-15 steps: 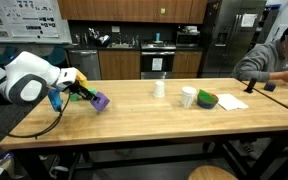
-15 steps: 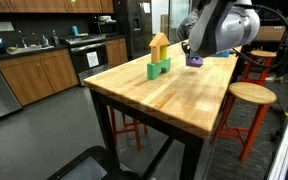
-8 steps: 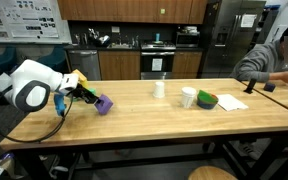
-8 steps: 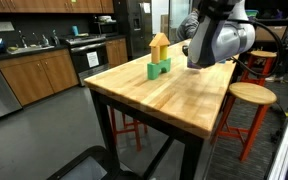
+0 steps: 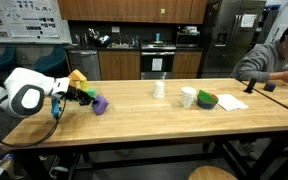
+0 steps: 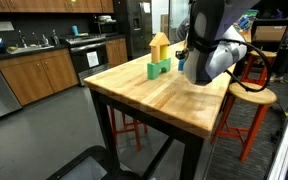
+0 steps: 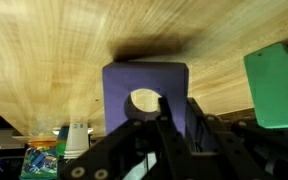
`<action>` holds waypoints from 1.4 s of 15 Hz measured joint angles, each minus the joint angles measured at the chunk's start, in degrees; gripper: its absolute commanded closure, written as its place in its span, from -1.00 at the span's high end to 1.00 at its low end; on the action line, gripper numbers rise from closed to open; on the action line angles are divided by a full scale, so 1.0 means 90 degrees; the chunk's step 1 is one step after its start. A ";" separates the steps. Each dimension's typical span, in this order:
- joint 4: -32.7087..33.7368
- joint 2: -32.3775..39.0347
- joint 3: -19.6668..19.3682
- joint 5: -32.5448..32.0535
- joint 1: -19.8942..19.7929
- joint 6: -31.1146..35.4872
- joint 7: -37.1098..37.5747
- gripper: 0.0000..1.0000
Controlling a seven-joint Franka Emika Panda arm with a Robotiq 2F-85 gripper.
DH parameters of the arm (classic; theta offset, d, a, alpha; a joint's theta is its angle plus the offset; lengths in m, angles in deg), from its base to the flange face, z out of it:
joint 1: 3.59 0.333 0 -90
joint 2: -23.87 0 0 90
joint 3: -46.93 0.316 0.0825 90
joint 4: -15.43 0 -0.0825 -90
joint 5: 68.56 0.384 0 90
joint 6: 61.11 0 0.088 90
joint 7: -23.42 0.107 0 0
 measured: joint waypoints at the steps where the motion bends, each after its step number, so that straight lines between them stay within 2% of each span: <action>1: 0.0011 0.0162 0.0112 0.0018 0.0002 0.0002 0.0159 -0.89; 6: 0.0066 0.0829 0.0397 0.0046 0.0063 0.0019 0.0779 -0.89; 7: 0.0068 0.0919 0.0415 0.0046 0.0080 0.0019 0.0858 -0.08; 8: 0.0068 0.0986 0.0427 0.0046 0.0098 0.0019 0.0940 -0.55; 12: 0.0074 0.1022 0.0431 0.0046 0.0107 -0.0008 0.0948 -0.09; 21: 0.0076 0.1022 0.0433 0.0046 0.0106 -0.0011 0.0946 -0.07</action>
